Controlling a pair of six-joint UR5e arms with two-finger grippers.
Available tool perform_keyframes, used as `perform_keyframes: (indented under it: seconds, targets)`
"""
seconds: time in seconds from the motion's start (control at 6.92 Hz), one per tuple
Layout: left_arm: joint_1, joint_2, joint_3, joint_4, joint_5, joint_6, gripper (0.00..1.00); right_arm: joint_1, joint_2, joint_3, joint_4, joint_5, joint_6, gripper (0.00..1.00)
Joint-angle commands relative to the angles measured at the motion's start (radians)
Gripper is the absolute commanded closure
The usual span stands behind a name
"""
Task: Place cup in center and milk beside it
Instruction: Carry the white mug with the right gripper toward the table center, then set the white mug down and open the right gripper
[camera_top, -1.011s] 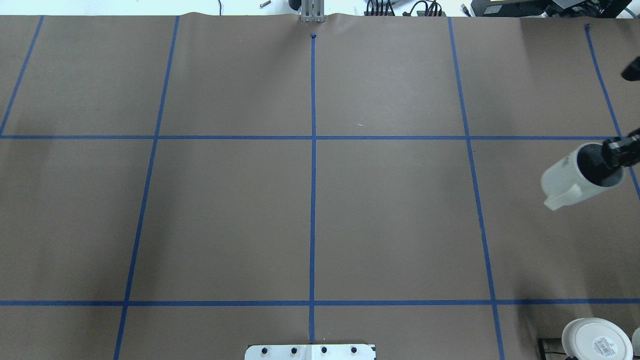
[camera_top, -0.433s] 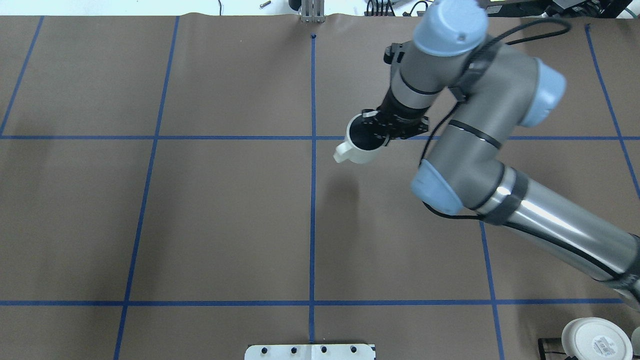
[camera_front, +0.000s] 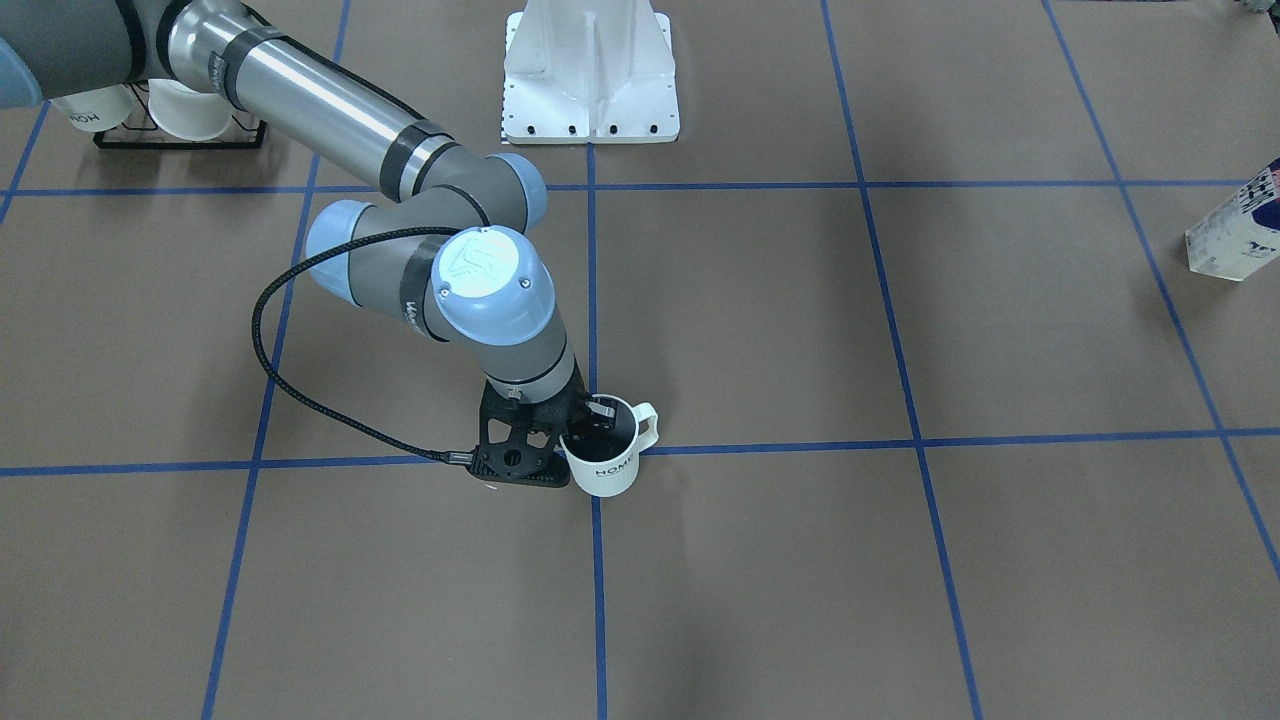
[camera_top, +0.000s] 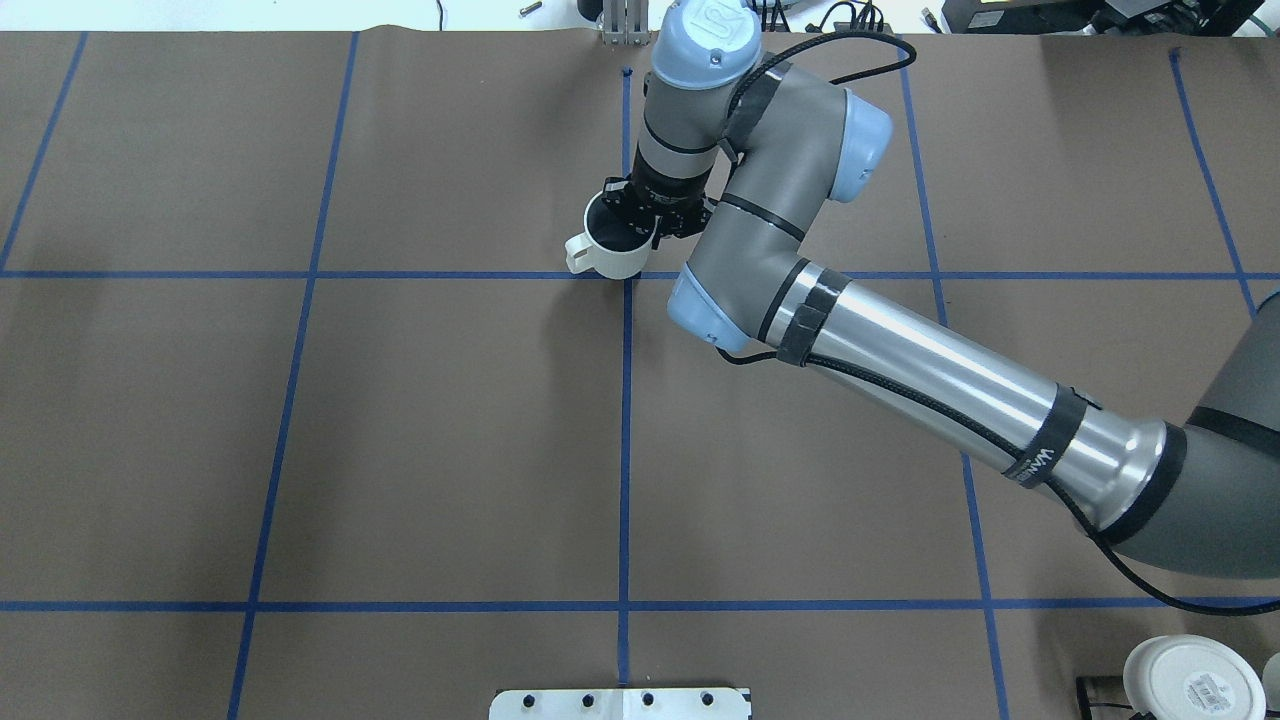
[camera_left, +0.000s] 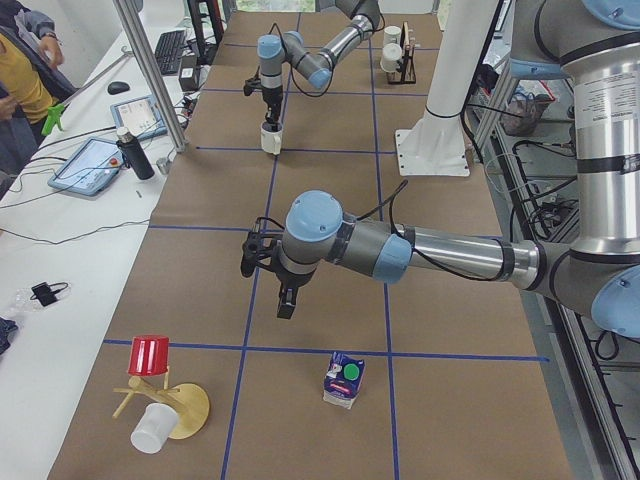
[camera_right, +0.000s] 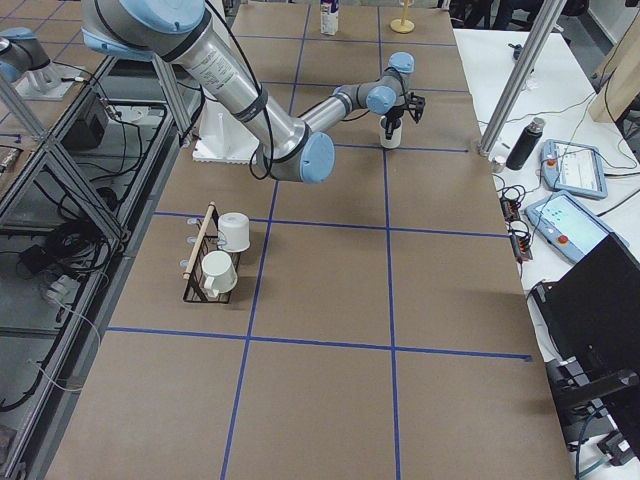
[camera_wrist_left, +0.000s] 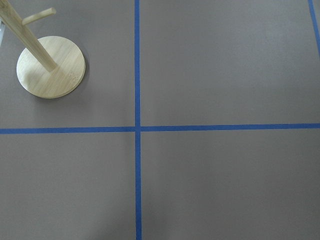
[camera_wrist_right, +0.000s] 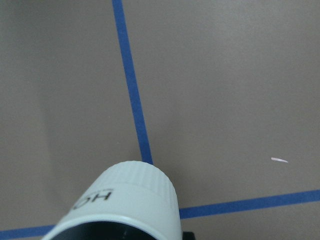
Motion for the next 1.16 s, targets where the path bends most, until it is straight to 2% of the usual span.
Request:
perform_keyframes:
  seconds: [0.0, 0.14, 0.29, 0.43, 0.72, 0.87, 1.01]
  targets:
    - [-0.044, 0.065, -0.012, -0.002, 0.056, 0.179, 0.02, -0.01, 0.045, -0.062, 0.04, -0.022, 0.01, 0.01]
    - [-0.042, 0.121, -0.012, -0.002, 0.167, 0.323, 0.02, 0.008, 0.063, -0.059, 0.041, -0.013, 0.016, 0.0]
    - [-0.044, 0.133, 0.035, -0.005, 0.18, 0.388, 0.02, 0.077, 0.051, -0.037, 0.041, 0.081, 0.004, 0.0]
    - [-0.041, 0.162, 0.06, -0.007, 0.173, 0.395, 0.02, 0.115, 0.031, -0.034, 0.047, 0.153, -0.003, 0.0]
    - [-0.036, 0.207, 0.108, -0.055, 0.127, 0.439, 0.02, 0.116, 0.014, -0.034, 0.077, 0.149, -0.001, 0.0]
    - [-0.035, 0.201, 0.123, -0.06, 0.053, 0.418, 0.02, 0.116, -0.007, -0.034, 0.126, 0.148, 0.006, 0.0]
    - [-0.033, 0.201, 0.126, -0.062, 0.049, 0.421, 0.02, 0.114, -0.013, -0.034, 0.139, 0.148, 0.011, 0.0]
